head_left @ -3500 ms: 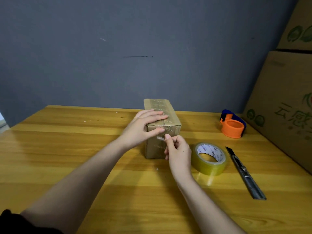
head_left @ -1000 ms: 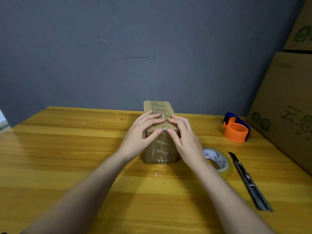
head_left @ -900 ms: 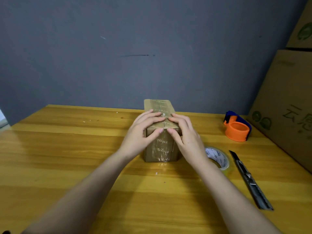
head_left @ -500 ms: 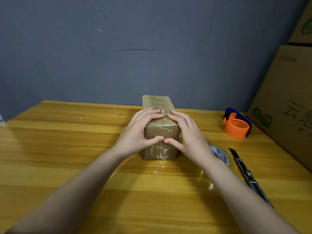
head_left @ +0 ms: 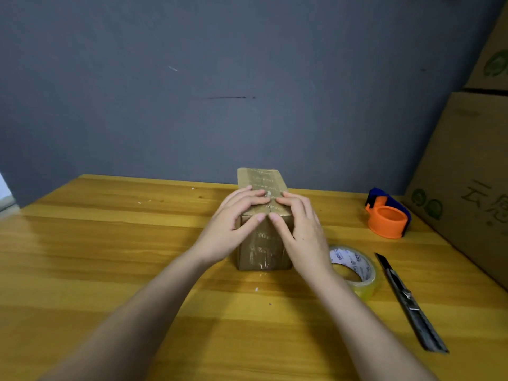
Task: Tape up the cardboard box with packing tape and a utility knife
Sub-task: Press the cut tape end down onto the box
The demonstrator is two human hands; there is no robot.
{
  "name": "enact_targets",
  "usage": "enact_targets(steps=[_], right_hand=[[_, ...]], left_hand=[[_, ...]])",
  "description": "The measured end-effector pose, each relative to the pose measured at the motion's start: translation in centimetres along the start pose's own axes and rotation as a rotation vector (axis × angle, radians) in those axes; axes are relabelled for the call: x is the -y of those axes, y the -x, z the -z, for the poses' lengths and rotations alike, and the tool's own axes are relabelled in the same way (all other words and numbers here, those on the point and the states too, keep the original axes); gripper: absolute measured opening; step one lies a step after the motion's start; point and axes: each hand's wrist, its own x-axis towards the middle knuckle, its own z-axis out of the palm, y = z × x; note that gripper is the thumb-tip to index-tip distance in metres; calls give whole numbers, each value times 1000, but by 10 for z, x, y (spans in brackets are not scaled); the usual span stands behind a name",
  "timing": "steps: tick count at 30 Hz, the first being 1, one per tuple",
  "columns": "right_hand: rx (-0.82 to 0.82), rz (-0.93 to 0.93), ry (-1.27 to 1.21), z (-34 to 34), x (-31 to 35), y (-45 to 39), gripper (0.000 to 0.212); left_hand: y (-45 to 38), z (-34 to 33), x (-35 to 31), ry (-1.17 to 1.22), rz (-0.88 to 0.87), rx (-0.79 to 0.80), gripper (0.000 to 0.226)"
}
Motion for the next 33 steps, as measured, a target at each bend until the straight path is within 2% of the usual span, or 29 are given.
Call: enact_targets(steps=[8, 12, 26, 28, 31, 33], right_hand=[[-23, 55, 73, -1, -4, -2, 56], [17, 95, 135, 2, -7, -2, 58], [190, 158, 242, 12, -14, -2, 85], [179, 126, 181, 12, -11, 0, 80], [74, 57, 30, 6, -3, 4, 60], [6, 9, 14, -1, 3, 5, 58]], left_hand=[[1, -1, 2, -69, -58, 1, 43], [1, 2, 6, -83, -77, 40, 48], [-2, 11, 8, -208, -108, 186, 80], [-2, 13, 6, -161, -76, 197, 74], [-2, 12, 2, -39, -31, 153, 52], [-1, 9, 3, -19, -13, 108, 44]])
